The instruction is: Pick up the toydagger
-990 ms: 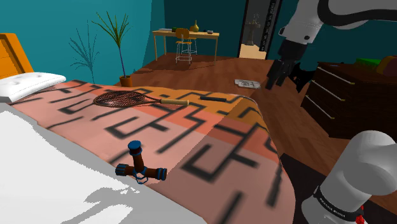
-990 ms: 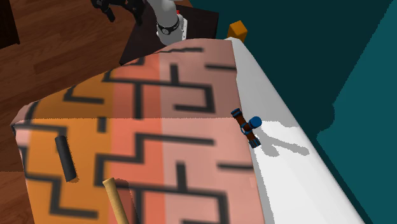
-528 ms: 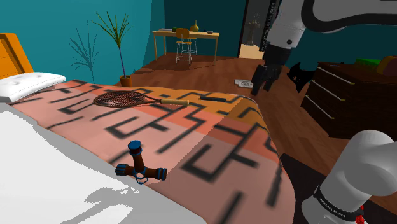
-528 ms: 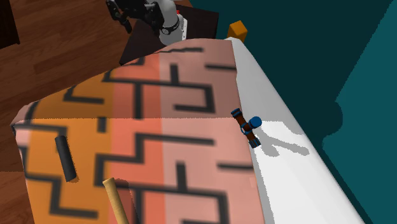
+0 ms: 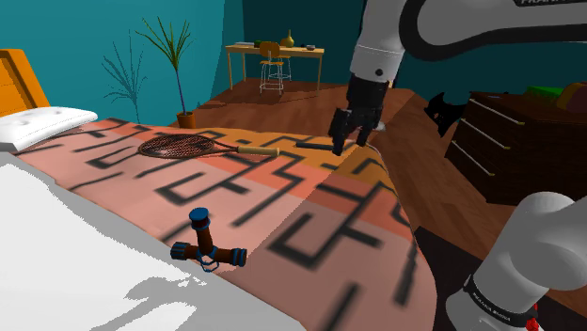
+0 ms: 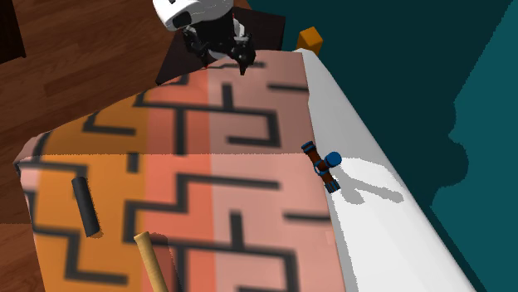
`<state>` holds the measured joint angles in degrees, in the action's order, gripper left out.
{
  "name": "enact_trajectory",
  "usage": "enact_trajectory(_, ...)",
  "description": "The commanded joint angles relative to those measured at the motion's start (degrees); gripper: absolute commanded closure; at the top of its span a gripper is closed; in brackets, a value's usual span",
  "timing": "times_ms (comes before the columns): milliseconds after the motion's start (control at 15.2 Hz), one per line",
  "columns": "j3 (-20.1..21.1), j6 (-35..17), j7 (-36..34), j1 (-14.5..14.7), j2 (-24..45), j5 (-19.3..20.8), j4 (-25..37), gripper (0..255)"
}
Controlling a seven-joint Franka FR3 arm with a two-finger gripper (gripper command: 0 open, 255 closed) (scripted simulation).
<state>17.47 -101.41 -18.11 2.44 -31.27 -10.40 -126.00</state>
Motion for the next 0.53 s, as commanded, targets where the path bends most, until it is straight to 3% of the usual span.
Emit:
enact_trajectory(0, 2.5, -1.3, -2.9, 0.1, 3.5, 0.1, 2.0, 0)
enact_trajectory(462, 11.3, -3.4, -14.0, 0.2, 17.2, 3.4, 12.0, 0)
